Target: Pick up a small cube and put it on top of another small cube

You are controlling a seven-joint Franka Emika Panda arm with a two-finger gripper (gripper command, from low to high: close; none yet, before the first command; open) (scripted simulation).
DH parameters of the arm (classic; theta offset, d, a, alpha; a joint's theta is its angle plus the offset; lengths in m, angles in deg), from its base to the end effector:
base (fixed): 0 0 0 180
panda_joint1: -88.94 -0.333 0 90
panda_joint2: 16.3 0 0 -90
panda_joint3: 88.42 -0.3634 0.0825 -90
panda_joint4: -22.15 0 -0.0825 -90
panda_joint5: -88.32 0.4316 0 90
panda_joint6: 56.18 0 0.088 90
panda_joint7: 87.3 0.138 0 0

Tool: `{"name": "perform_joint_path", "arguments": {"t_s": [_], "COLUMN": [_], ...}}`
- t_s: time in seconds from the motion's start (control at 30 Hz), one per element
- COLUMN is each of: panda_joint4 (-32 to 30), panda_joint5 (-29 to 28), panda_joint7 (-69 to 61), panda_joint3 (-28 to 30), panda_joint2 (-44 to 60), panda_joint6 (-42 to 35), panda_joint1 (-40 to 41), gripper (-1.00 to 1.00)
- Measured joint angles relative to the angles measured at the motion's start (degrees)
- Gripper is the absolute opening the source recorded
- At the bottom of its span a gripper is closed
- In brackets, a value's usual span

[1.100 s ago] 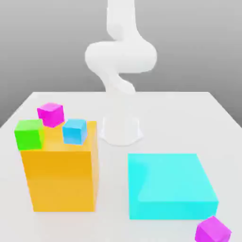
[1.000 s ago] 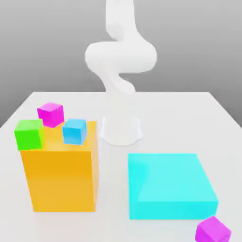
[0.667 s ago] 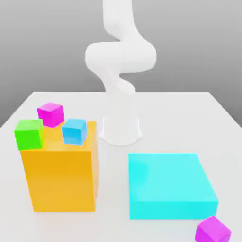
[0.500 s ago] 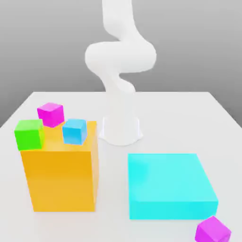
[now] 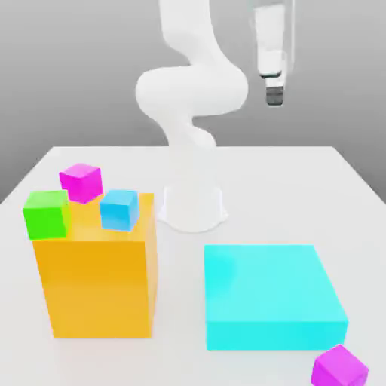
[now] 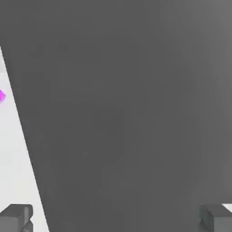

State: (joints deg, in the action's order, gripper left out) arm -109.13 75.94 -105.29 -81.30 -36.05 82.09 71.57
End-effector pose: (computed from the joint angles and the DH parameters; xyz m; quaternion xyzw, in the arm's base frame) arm 0.5215 0.0838 0.5365 0.9249 0.2951 0.2251 0.0826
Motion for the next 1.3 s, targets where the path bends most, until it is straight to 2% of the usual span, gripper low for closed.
{"name": "perform_joint_path", "arguments": {"t_s": [0.07, 0.3, 0.57, 1.13, 1.27, 1.3], "panda_joint4": [0.03, 0.69, 1.62, 2.13, 3.49, 3.81], "panda_joint5": [-0.06, 1.03, 4.48, 9.08, 8.17, 7.93], "panda_joint7": [-4.36, -35.81, -69.71, -117.98, -119.61, -119.52], "panda_joint3": [0.44, 2.13, 0.47, -10.81, -10.91, -10.72], "panda_joint2": [1.59, 13.01, 24.75, 40.11, 47.49, 49.12], "panda_joint6": [0.44, 3.54, 6.81, 11.69, 17.24, 18.53], "panda_joint1": [-0.86, -5.44, -7.39, -2.17, -2.20, -2.36], "gripper": [0.00, 0.00, 0.00, 0.00, 0.00, -1.00]}}
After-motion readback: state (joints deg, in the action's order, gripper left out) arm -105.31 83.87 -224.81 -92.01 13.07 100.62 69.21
